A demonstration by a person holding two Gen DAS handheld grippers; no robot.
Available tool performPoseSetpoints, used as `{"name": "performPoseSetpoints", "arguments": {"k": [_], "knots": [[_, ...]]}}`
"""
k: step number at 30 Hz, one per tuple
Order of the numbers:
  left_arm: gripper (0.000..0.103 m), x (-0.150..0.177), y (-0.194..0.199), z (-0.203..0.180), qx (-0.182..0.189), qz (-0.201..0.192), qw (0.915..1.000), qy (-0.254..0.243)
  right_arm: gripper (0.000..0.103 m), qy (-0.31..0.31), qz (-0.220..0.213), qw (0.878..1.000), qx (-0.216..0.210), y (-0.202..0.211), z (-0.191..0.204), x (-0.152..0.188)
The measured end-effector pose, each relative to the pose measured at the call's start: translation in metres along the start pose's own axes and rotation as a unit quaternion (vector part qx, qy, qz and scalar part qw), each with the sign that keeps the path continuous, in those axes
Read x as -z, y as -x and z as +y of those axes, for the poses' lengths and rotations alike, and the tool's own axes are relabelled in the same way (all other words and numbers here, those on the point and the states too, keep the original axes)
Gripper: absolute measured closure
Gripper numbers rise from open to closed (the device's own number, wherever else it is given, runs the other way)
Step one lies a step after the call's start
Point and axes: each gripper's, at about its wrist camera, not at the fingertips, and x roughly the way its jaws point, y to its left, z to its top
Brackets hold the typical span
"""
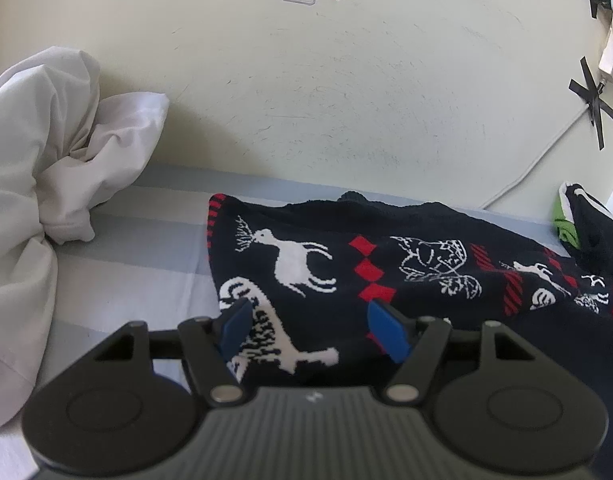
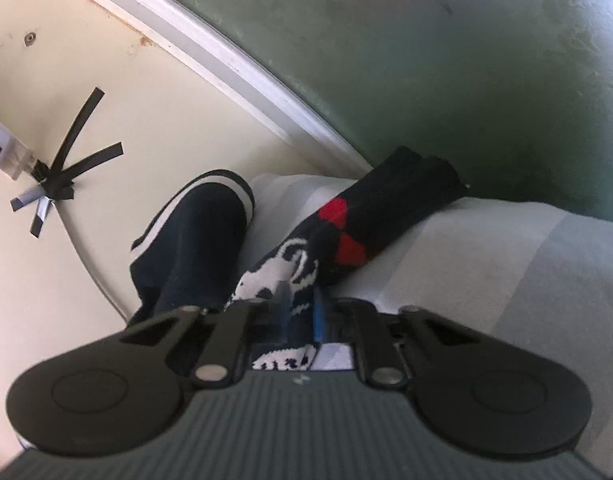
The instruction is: Fold small clothes
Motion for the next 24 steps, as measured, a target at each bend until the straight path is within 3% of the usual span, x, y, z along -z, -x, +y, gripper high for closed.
{"name": "performPoseSetpoints", "arguments": {"k": [3,6,9,12,15,17,19,21,22,24], "knots": [[0.037,-0.001,0.001,0.0,0.0,0.0,1.0,0.003,0.09,0.028,-0.046,0.998,-0.02,0.031,0.02,0.002],[0.037,-0.006,0.009,0.001,0.016,-0.006,0.9996,0.021,0.09,0.066,-0.071,0.992,-0.082,0.073,0.059,0.001],[0.035,-0.012,0.029,0.008,0.055,-0.032,0.9967,0.051,0.09,0.144,-0.088,0.976,-0.141,0.096,0.132,0.005],[0.033,-0.016,0.049,0.017,0.067,-0.064,0.9934,0.068,0.09,0.223,-0.081,0.951,-0.198,0.094,0.213,0.026],[0.03,-0.021,0.06,0.03,0.065,-0.082,0.9906,0.088,0.09,0.295,-0.056,0.922,-0.244,0.072,0.293,0.07],[0.03,-0.024,0.061,0.04,0.054,-0.083,0.99,0.101,0.09,0.334,-0.022,0.903,-0.27,0.053,0.336,0.117],[0.03,-0.026,0.057,0.046,0.038,-0.079,0.9902,0.108,0.087,0.367,0.047,0.88,-0.297,0.032,0.364,0.173],[0.03,-0.026,0.052,0.051,0.034,-0.07,0.9903,0.115,0.085,0.399,0.142,0.844,-0.33,0.011,0.376,0.224],[0.03,-0.026,0.05,0.051,0.037,-0.064,0.9903,0.118,0.083,0.406,0.17,0.831,-0.339,0.005,0.376,0.236],[0.03,-0.025,0.046,0.051,0.043,-0.056,0.9906,0.117,0.076,0.396,0.166,0.834,-0.347,0.001,0.365,0.234]]}}
